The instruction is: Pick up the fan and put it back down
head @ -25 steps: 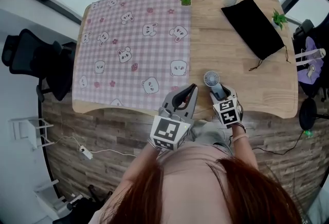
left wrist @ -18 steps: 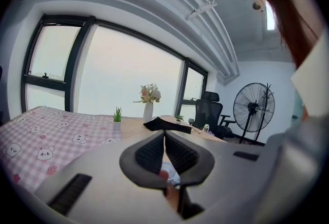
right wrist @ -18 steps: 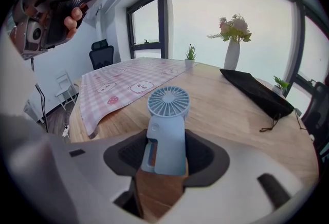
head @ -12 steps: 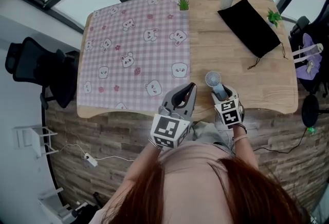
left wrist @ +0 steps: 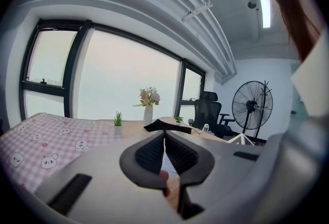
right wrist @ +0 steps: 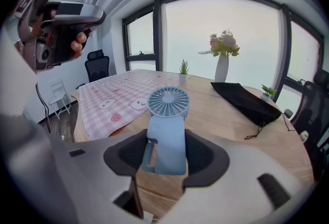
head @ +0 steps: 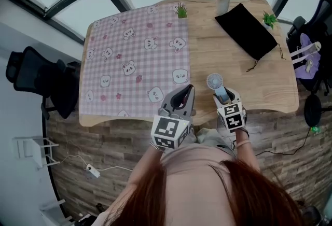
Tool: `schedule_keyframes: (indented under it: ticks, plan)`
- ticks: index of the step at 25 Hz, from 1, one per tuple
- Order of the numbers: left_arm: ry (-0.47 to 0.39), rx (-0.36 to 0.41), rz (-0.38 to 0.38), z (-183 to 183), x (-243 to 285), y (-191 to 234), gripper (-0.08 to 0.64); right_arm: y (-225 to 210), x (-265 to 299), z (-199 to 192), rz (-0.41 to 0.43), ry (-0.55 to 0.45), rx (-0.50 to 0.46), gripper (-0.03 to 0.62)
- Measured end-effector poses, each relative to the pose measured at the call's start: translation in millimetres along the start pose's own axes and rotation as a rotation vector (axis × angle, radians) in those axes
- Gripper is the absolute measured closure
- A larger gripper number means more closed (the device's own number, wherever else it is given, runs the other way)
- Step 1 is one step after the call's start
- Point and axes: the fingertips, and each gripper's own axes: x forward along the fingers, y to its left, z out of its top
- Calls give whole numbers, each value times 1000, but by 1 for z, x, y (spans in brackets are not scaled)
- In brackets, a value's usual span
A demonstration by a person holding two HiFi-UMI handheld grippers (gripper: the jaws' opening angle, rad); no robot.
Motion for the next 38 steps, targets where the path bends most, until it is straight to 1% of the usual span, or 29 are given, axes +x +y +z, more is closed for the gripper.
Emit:
schedule_keyframes:
  ticks: [9, 17, 21, 28, 38]
  plan:
    - [-36, 27, -5, 16, -6, 5, 546, -2, -23, 26, -39, -70, 30, 379]
    - [-70, 48, -11, 29, -14, 7, 548, 4, -46, 53, -54, -132, 32, 379]
    - [-85, 56, -12, 36, -16, 9, 548, 2, -53, 66, -72, -165, 16, 379]
    - [-97, 55, -22, 40, -17, 9, 548, 5, -69, 84, -85, -213, 2, 379]
    - [-112, 70, -37, 46, -15, 5, 547, 5, -93, 108, -107, -295, 13, 379]
